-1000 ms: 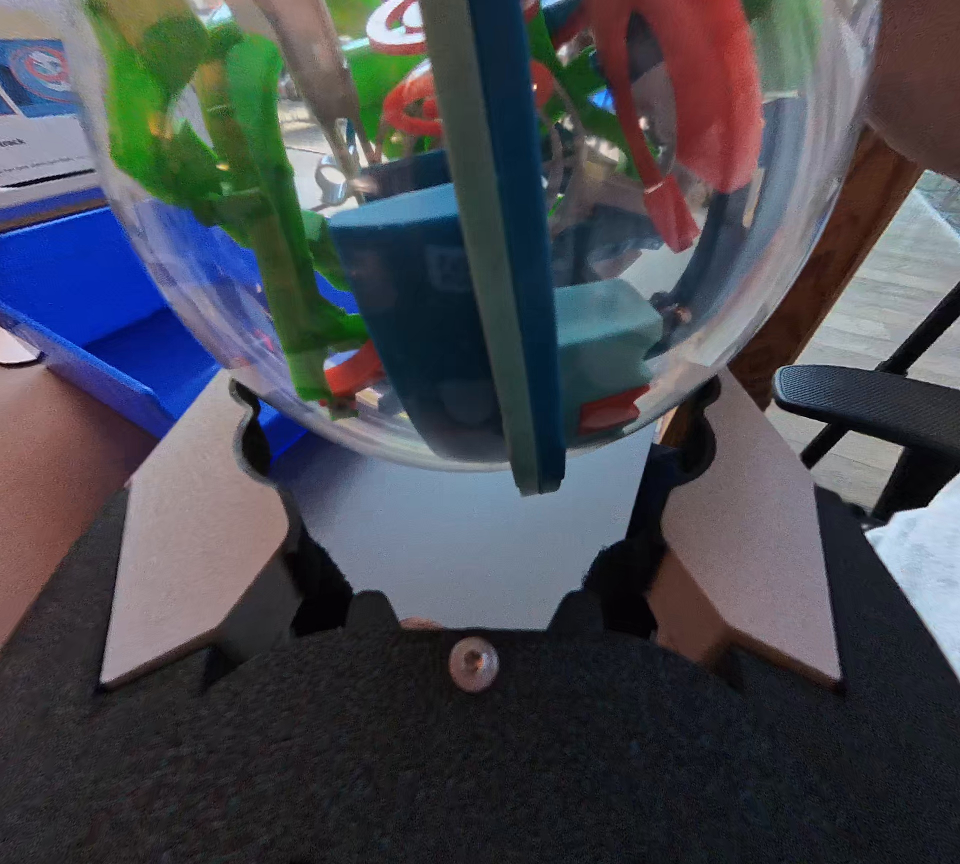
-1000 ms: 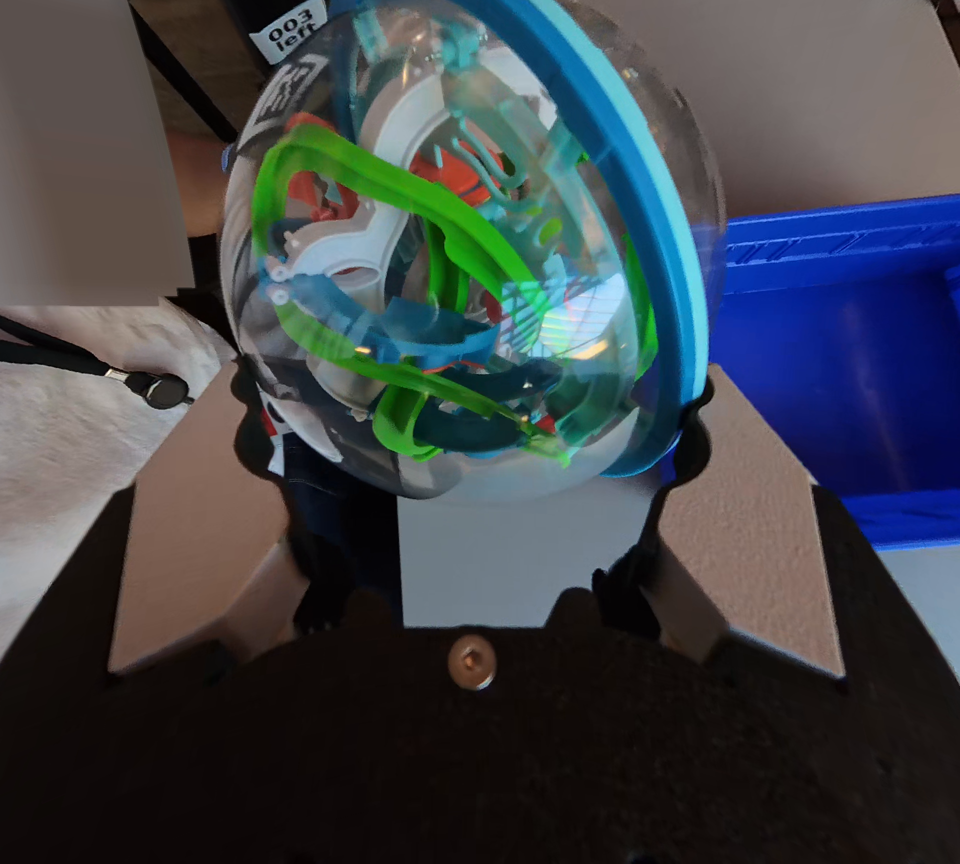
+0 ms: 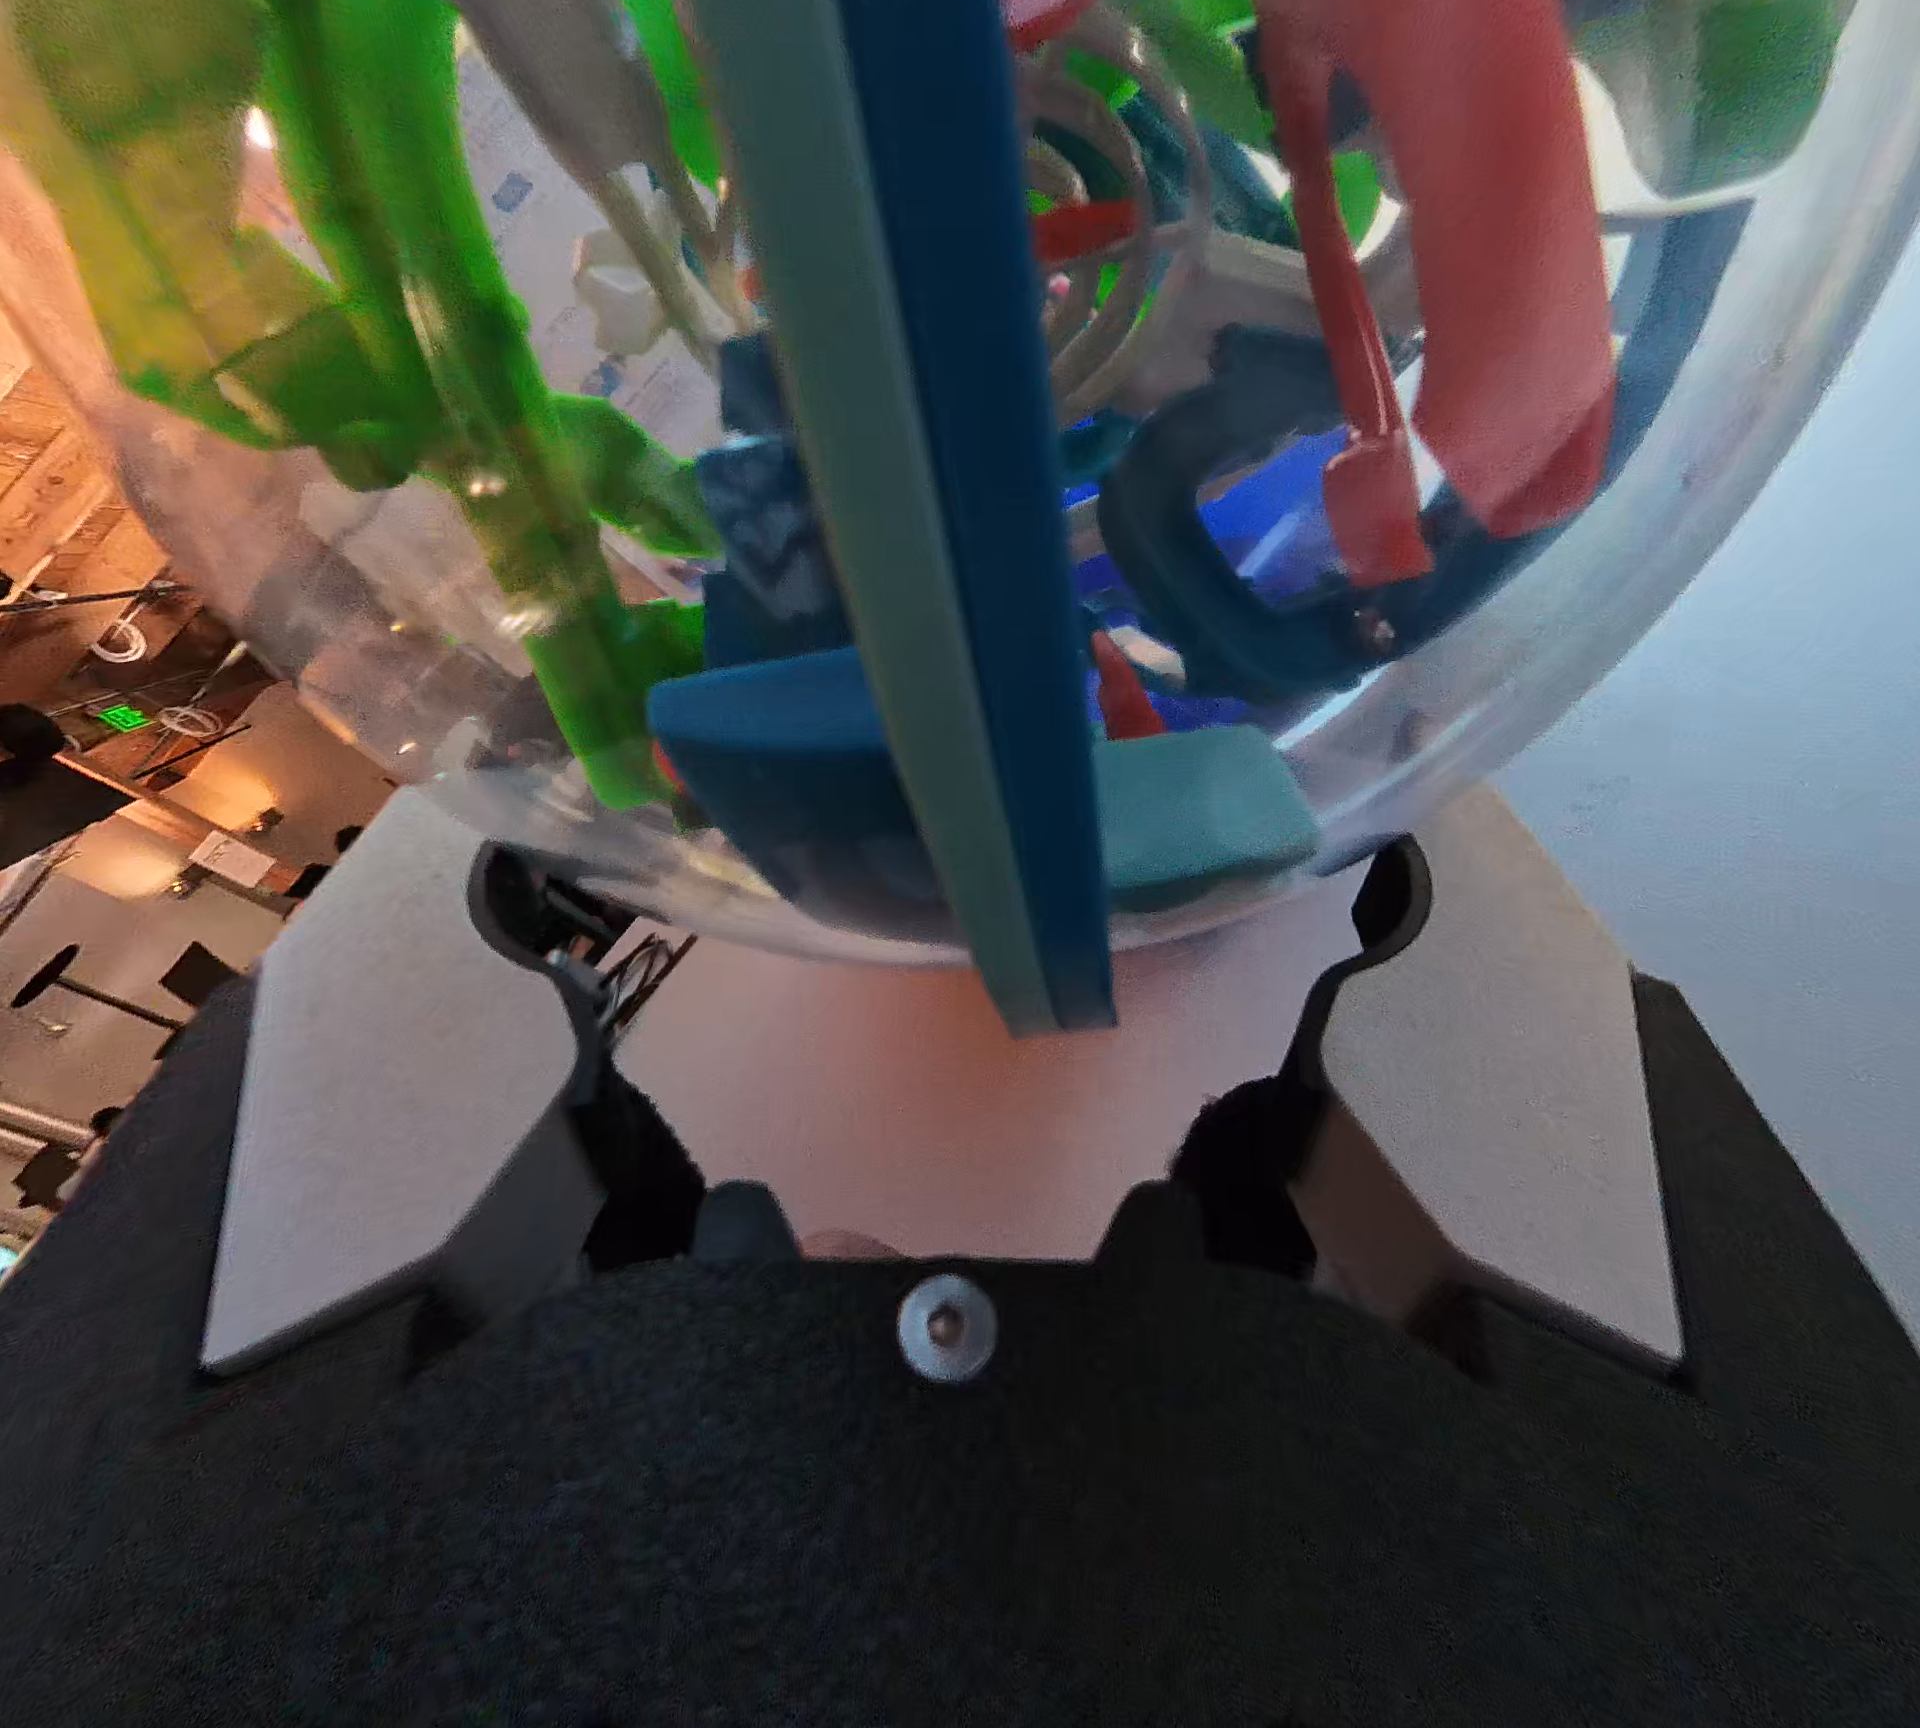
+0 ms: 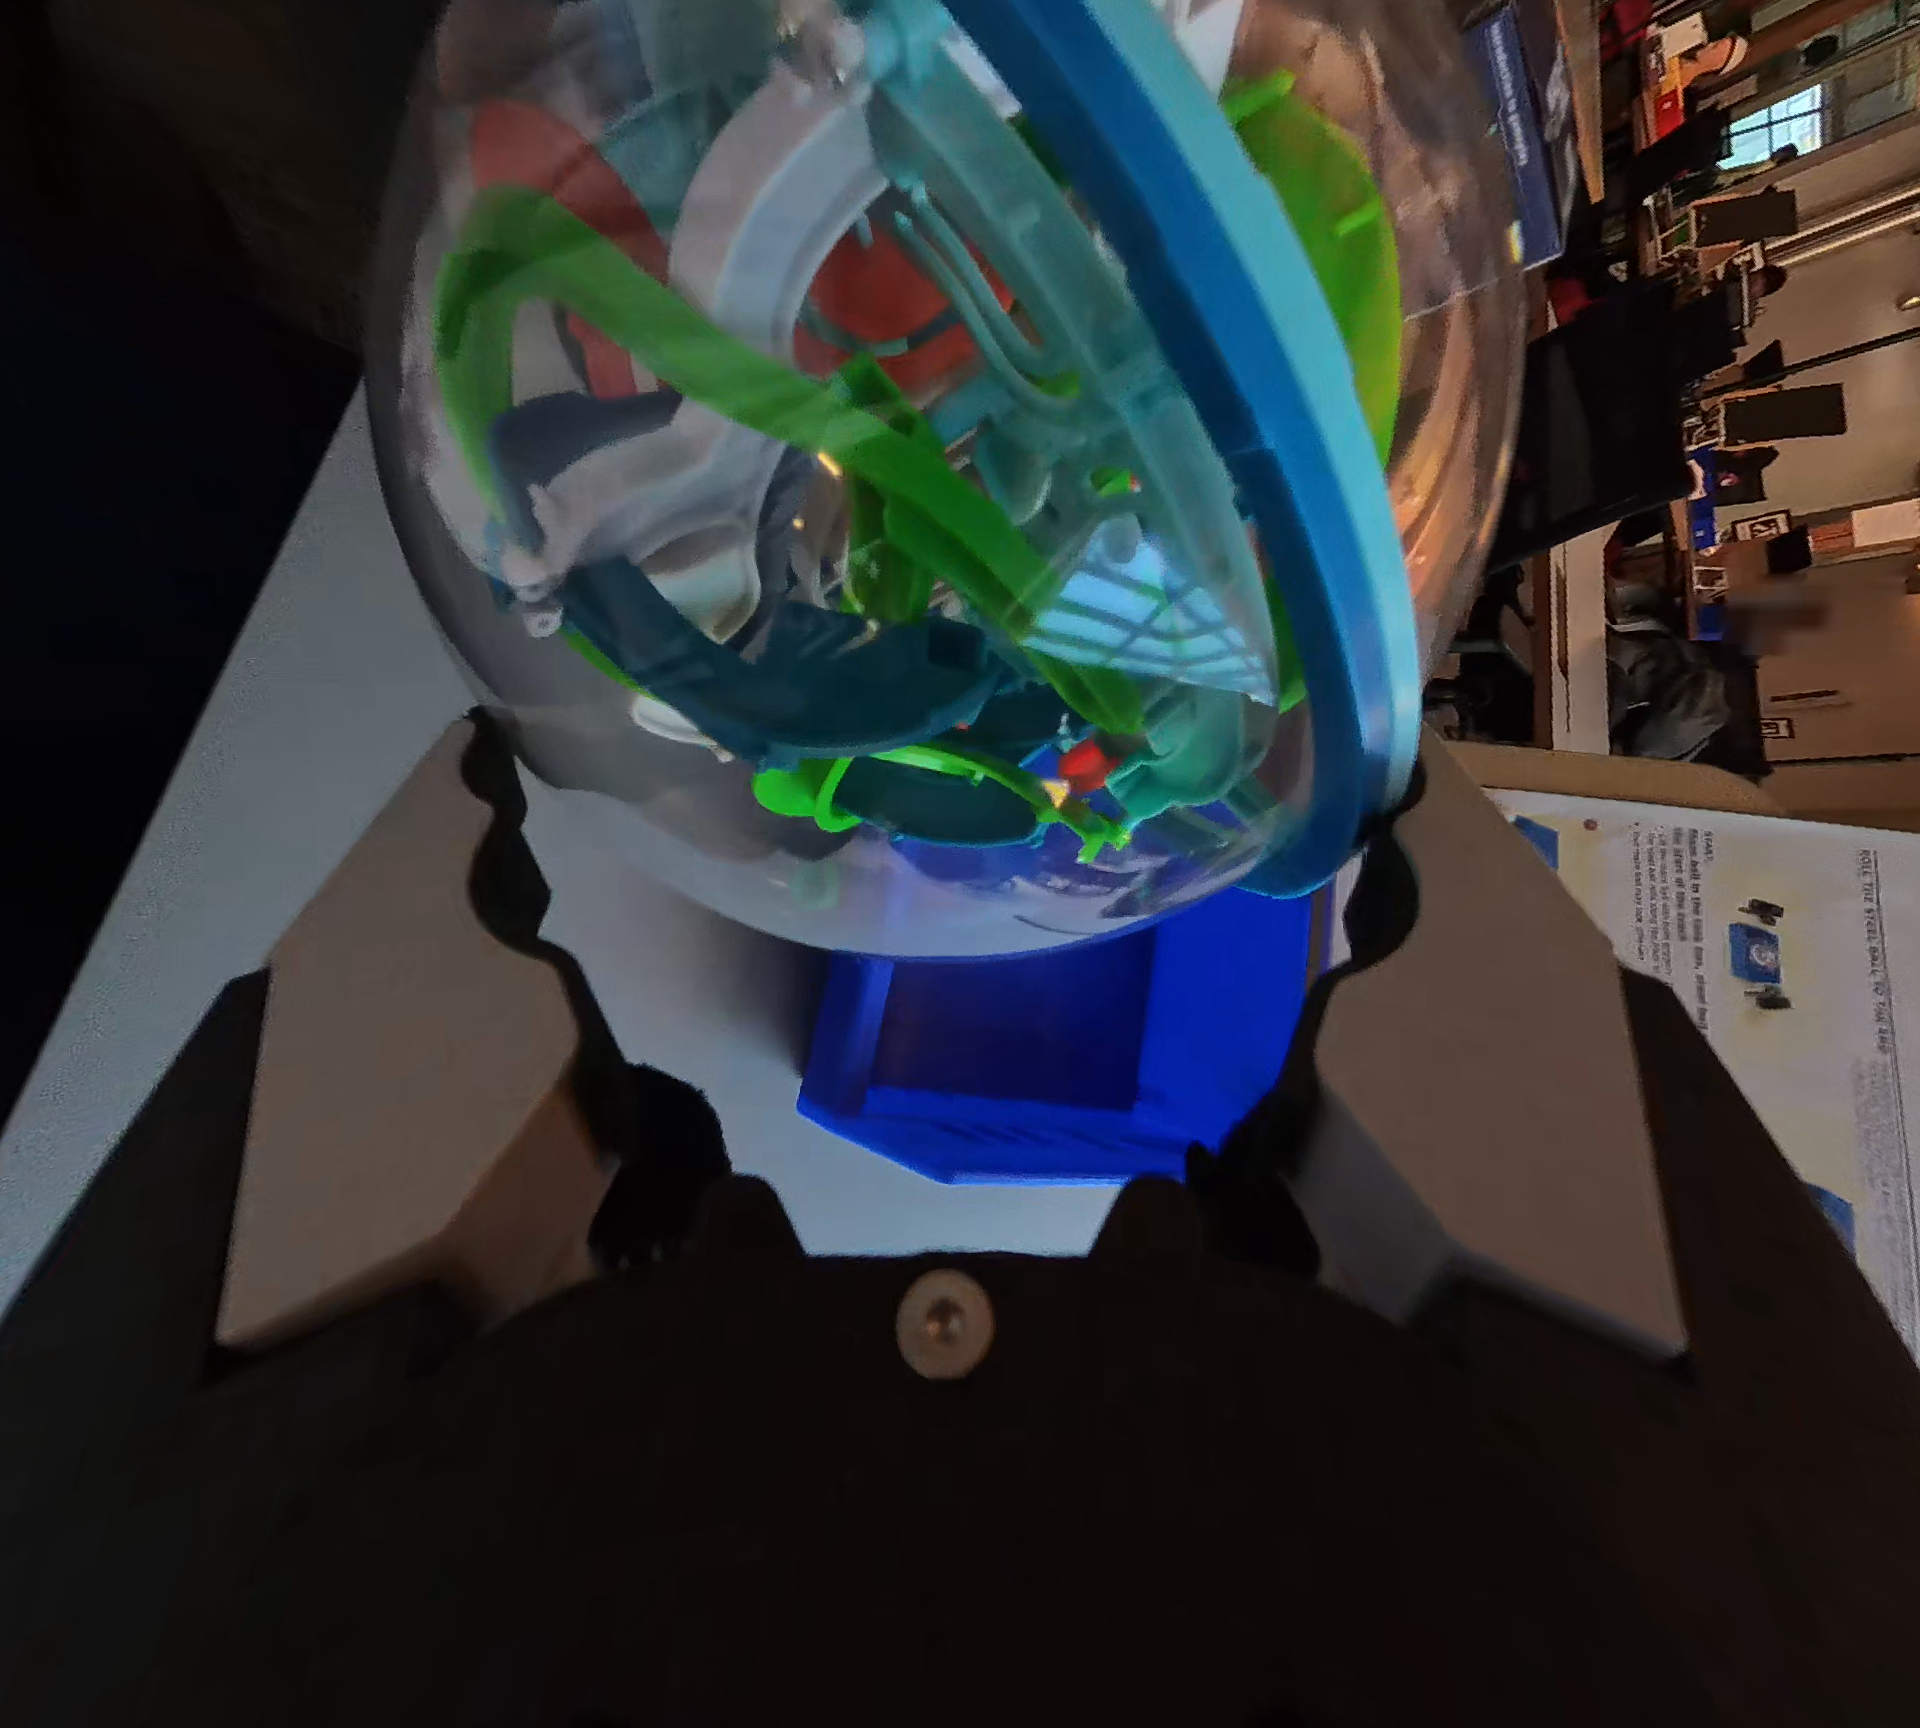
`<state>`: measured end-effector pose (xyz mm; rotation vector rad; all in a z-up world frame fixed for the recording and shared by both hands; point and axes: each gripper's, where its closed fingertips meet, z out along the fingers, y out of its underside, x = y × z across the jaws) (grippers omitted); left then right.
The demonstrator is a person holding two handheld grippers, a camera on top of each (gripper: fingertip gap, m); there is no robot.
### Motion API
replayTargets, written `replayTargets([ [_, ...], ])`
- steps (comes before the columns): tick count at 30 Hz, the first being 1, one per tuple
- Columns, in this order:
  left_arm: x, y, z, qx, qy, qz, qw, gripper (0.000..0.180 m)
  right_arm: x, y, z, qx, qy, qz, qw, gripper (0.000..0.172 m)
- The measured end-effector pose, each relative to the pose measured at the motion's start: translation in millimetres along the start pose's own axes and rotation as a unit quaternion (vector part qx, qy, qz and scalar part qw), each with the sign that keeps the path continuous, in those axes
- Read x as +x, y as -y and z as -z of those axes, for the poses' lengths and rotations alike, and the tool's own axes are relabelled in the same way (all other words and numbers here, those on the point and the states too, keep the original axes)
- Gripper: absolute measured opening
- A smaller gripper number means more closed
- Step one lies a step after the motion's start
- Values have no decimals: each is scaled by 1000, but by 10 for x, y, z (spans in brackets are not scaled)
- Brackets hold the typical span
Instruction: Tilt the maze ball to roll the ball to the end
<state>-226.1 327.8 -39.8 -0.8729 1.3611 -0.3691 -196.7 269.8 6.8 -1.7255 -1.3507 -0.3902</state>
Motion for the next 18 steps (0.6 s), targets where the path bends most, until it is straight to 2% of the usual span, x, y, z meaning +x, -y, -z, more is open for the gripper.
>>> replayTargets([
  [6,183,-264,-107,-33,16,-33,999,157,-152,-316,-223,-22,-21,30,999,155],
  [9,166,-322,-145,-38,40,-47,997,157,-152,-359,-274,-25,-41,52,998,155],
  [14,-13,-253,-154,-24,85,-63,994,157,-31,-220,-215,-19,-78,106,991,155],
  [18,-279,-76,-96,-5,121,-87,989,157,150,14,-82,-12,-114,150,982,155],
])
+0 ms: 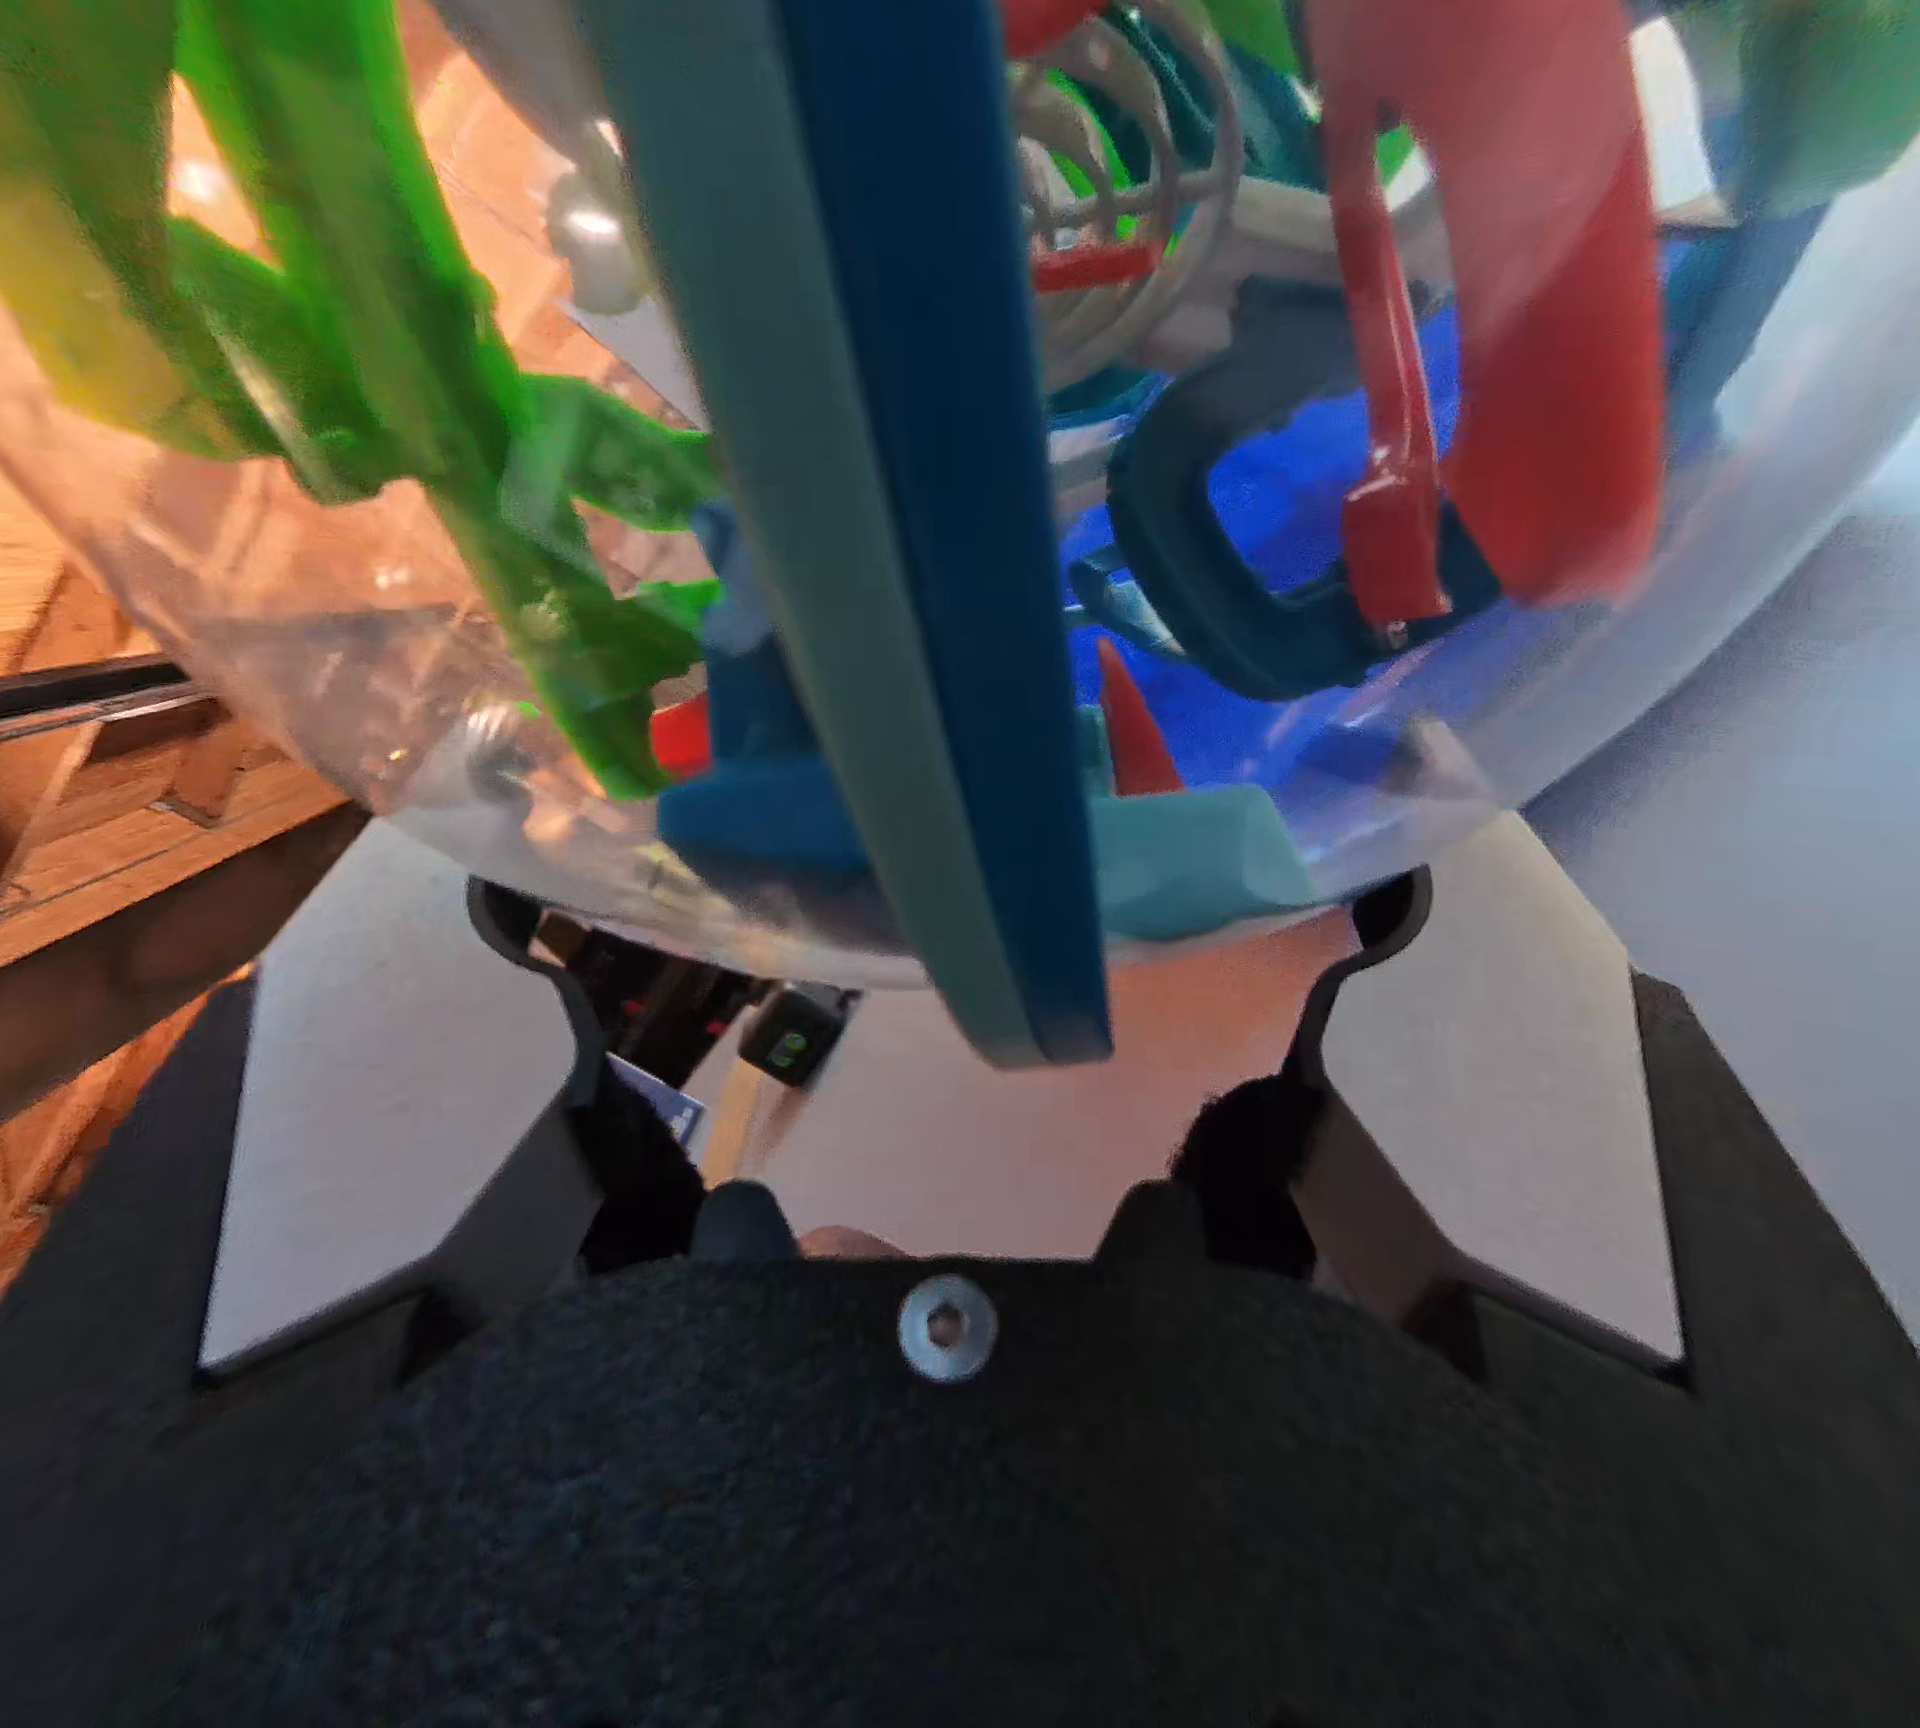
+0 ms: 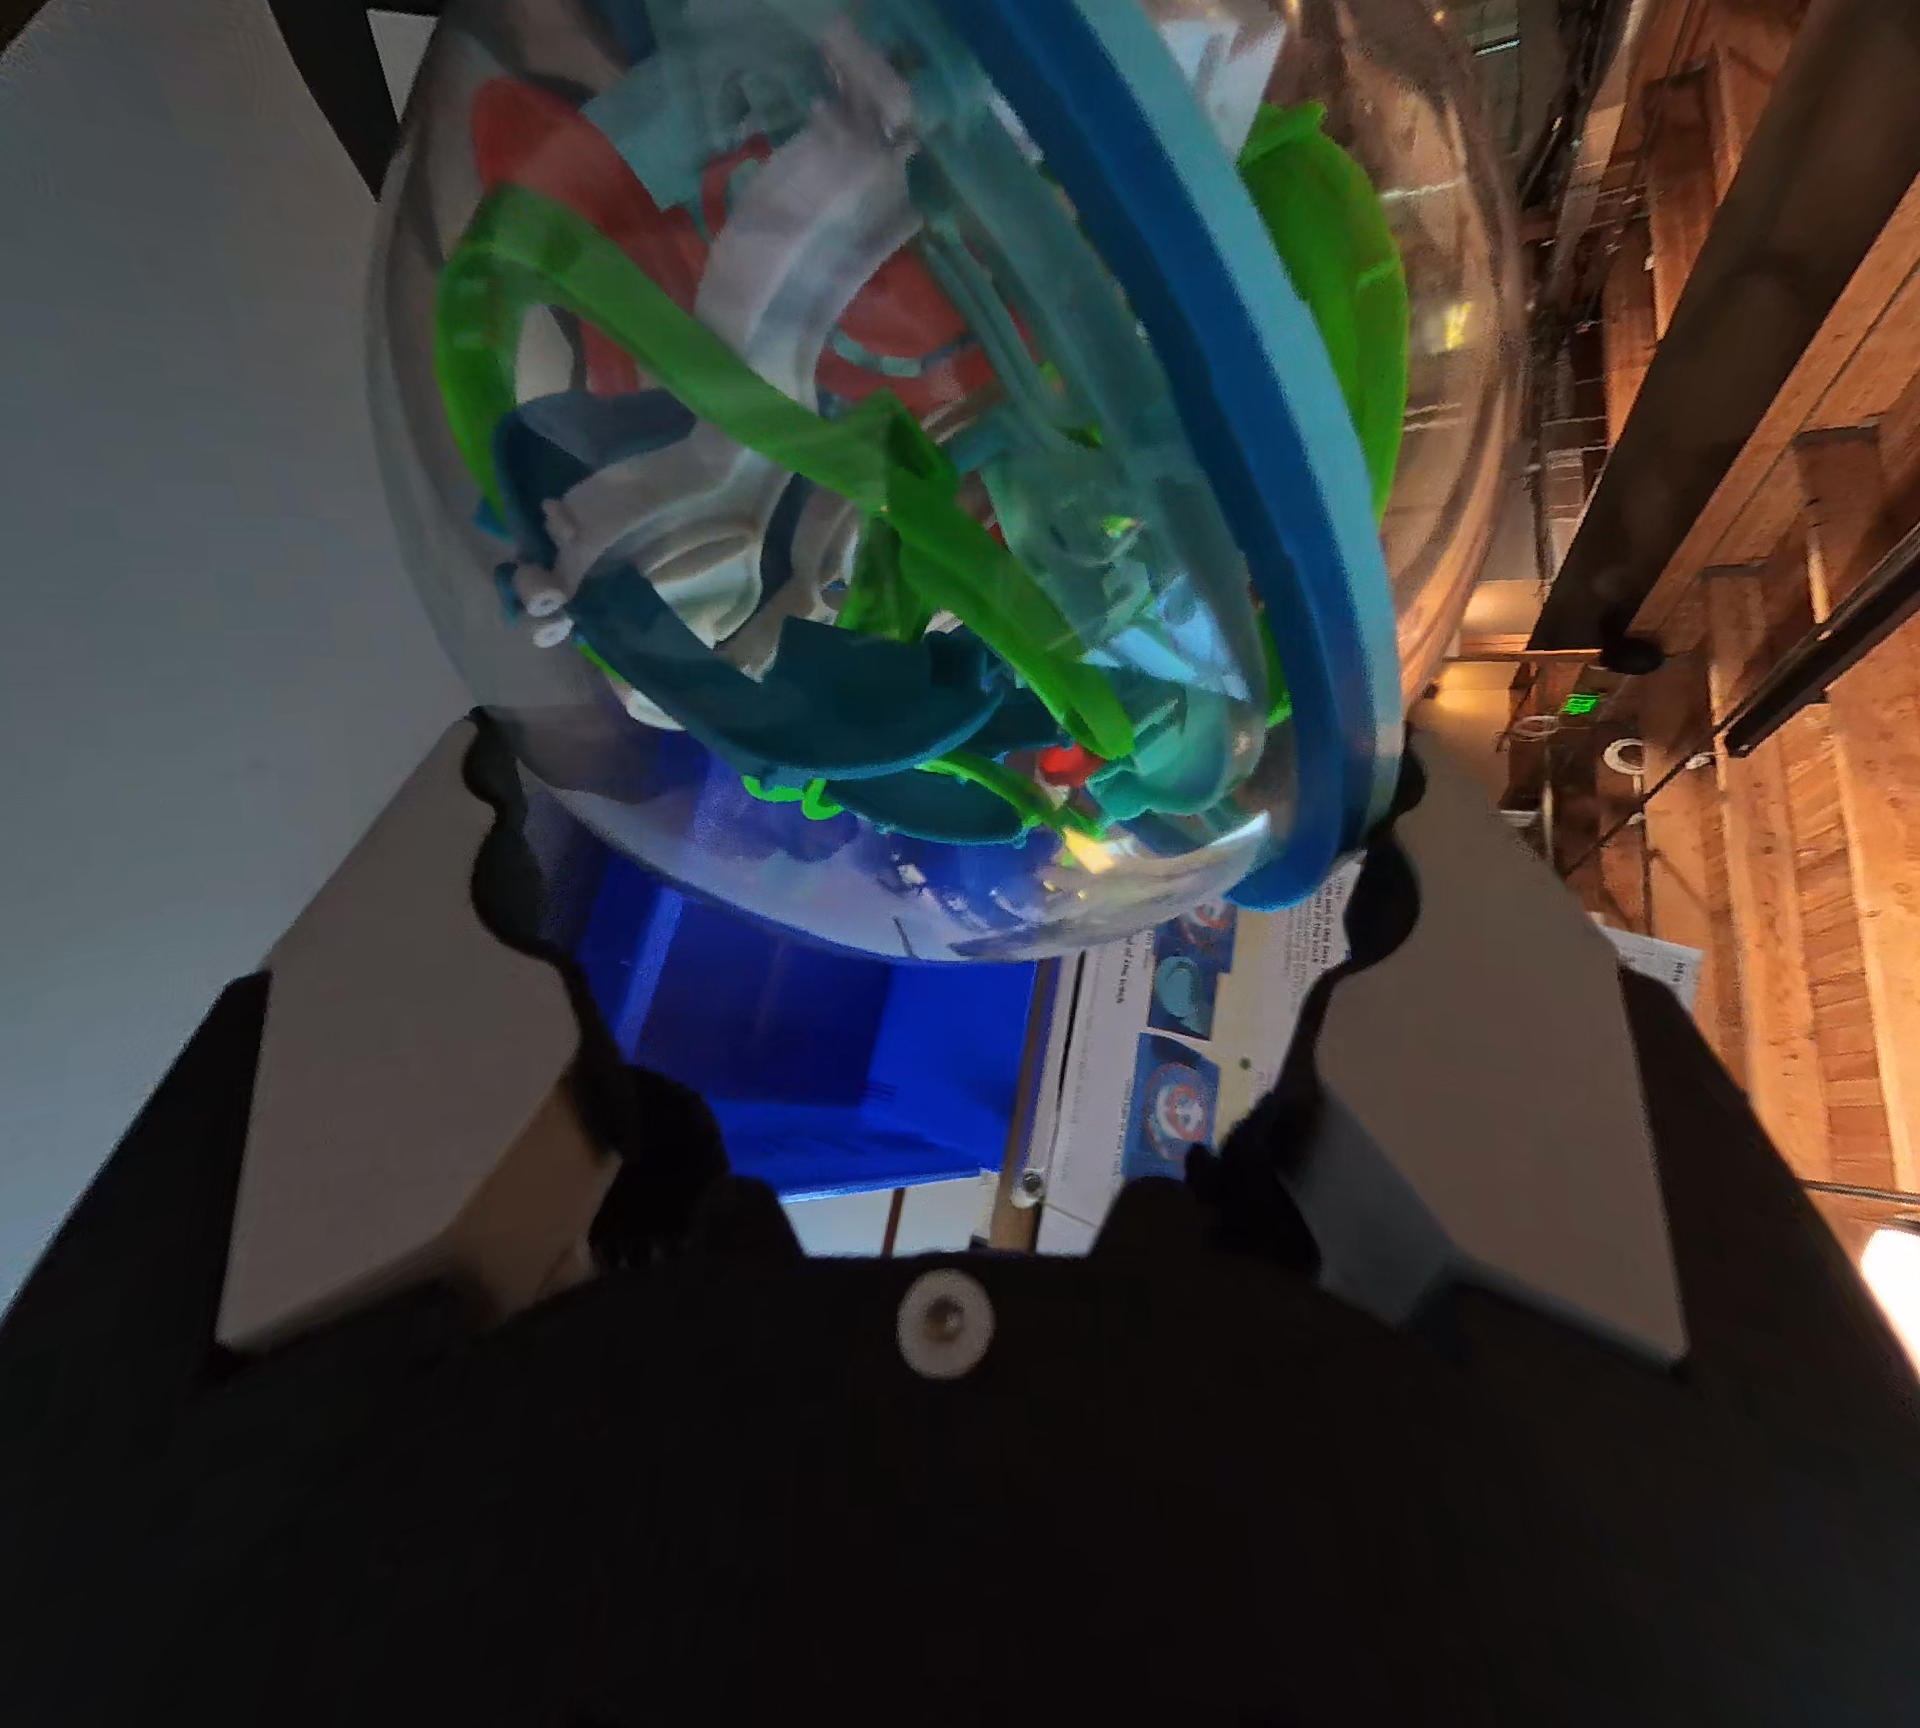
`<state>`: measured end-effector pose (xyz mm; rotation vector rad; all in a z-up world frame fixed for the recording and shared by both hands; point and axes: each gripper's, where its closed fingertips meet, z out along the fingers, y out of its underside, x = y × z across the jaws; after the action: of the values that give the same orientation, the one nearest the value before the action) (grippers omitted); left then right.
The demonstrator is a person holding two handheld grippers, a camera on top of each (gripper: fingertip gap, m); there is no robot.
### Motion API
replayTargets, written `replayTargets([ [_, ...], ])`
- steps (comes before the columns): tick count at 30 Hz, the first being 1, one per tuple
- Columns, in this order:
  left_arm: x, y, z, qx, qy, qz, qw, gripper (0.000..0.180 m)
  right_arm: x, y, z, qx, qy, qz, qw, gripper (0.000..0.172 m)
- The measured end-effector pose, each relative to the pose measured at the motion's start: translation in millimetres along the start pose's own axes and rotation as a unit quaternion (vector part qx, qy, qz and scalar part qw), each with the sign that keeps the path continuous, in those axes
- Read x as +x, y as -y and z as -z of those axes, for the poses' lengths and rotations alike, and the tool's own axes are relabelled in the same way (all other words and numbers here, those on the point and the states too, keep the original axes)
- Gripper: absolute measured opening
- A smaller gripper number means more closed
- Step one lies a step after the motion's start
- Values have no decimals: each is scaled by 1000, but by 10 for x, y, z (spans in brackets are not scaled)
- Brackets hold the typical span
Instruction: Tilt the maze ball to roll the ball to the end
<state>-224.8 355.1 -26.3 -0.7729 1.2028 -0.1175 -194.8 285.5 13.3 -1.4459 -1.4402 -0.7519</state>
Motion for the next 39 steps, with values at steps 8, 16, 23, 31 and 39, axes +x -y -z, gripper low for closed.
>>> replayTargets([
  [8,-403,251,83,19,56,-84,995,156,281,215,192,22,-96,42,994,154],
  [16,-543,395,110,21,80,-122,989,156,359,266,328,31,-141,57,988,155],
  [23,-694,490,150,29,113,-148,982,156,441,335,418,39,-180,85,979,155],
  [31,-790,502,182,26,137,-167,976,155,464,394,453,42,-212,106,971,155],
  [39,-821,556,159,31,150,-187,970,155,464,375,482,49,-236,115,964,155],
])
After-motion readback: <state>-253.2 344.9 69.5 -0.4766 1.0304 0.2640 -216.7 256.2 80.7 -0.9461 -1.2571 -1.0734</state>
